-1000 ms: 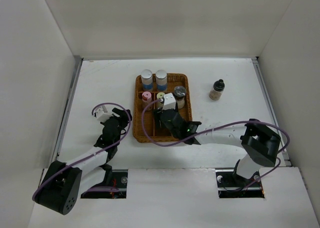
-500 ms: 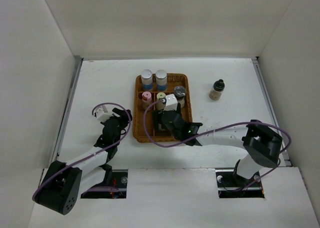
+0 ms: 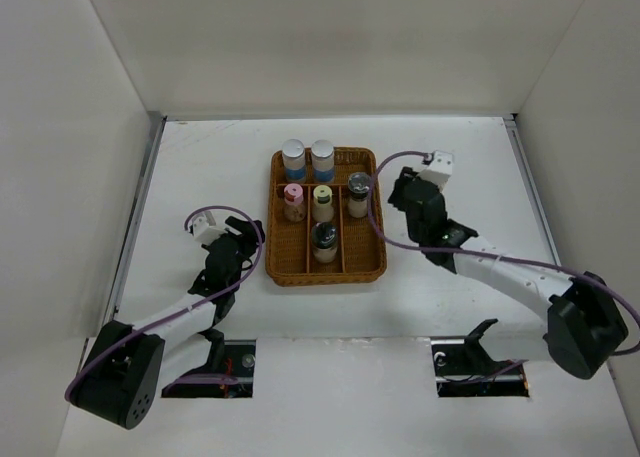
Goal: Organize the condiment bottles
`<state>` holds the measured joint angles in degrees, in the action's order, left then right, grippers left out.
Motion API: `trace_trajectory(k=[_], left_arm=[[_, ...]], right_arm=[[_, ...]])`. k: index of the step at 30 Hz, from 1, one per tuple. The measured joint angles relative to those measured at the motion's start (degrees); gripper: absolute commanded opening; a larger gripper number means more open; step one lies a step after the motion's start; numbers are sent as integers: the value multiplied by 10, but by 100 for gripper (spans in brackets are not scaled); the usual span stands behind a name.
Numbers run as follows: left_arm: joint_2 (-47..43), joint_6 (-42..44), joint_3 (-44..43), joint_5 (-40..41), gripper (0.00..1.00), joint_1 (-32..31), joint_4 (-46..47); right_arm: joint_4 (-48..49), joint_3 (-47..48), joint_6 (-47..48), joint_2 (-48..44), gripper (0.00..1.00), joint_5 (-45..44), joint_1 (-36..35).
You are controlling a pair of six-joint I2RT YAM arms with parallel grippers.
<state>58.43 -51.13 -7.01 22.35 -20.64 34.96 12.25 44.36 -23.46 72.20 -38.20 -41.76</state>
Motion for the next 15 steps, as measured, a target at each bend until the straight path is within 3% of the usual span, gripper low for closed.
trace_trajectory(k=[2,4,6,8,15], left_arm=[[1,0,0,0,61,0,0],[2,0,0,-1,61,0,0],[2,0,0,-1,61,0,0],[2,0,0,-1,61,0,0],[6,0,0,-1,61,-4,0]], right_arm=[[-12,-4,-6,4,59,-21,59],[-20,-4,-8,13,80,-37,104],[-20,-2,-5,28,90,-43,134],[-23,3,1,56,94,-46,161],[-33,69,30,180,97,-2,226]])
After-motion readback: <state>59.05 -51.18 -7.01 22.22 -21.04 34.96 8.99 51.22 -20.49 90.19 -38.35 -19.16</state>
